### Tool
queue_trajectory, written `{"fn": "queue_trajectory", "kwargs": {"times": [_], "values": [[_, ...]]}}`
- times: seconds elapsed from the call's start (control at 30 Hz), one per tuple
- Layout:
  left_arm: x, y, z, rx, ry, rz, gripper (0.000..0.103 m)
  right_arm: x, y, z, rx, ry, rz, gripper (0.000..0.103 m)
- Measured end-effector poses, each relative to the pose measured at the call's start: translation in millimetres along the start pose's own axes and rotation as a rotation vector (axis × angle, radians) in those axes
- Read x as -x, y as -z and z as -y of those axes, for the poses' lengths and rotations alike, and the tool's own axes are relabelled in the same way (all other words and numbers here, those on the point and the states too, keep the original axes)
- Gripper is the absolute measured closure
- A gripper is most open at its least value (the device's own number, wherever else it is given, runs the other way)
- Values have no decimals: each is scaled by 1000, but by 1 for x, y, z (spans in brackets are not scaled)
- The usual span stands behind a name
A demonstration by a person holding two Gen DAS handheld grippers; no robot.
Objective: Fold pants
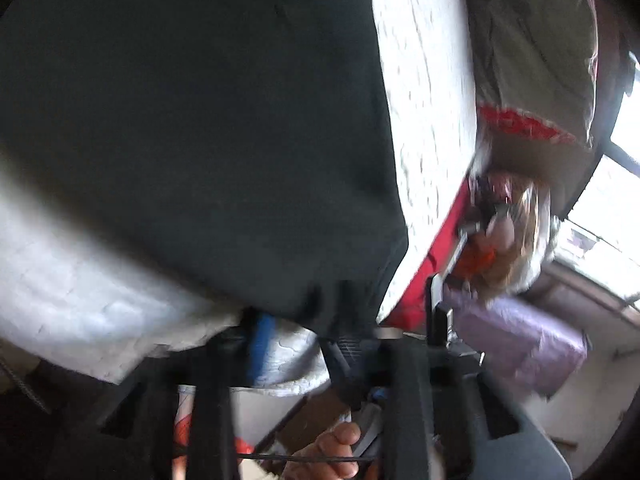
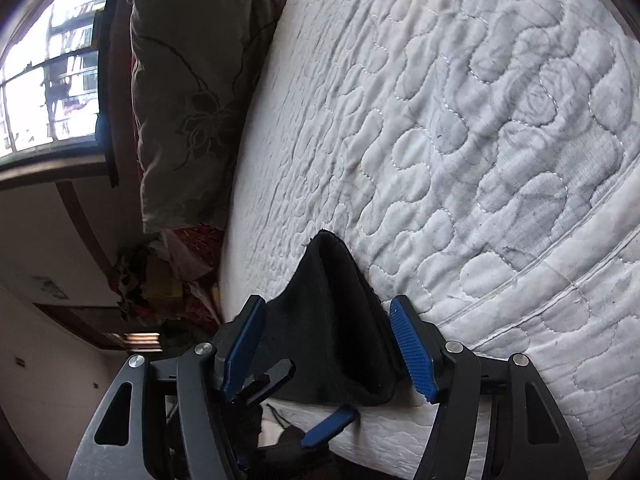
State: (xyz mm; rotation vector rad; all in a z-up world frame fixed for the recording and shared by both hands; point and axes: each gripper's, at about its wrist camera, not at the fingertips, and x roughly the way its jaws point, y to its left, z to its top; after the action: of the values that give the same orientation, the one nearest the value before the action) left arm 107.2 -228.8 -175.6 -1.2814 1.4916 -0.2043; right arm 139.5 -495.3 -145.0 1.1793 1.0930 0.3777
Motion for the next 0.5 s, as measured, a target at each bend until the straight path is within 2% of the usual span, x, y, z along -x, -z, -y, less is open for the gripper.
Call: {"fn": "queue_trajectory", "kwargs": {"times": [0.1,0.23,0.33,0.37,0.4,0.5], "values": [[-2,-6,-14,74,33,-17,89,-1,-2,3,-16,-24,-9,37],[-1,-5,-13,75,17,-12,89,-5,-4,2,-24,-39,-16,37],[-3,-9,-12,92,21,-35,89,-12,-8,-4,-18,-36,-20,35],[-4,-11,-11,100,27,-47,92,-12,-9,-5,-8,-27,-18,36],[-4,-13,-12,103,28,-59,93,-13,-9,-9,10,-9,-15,42],[-2,-16,-15,119,38,-90,97,-21,-6,-16,69,81,-20,92]]}}
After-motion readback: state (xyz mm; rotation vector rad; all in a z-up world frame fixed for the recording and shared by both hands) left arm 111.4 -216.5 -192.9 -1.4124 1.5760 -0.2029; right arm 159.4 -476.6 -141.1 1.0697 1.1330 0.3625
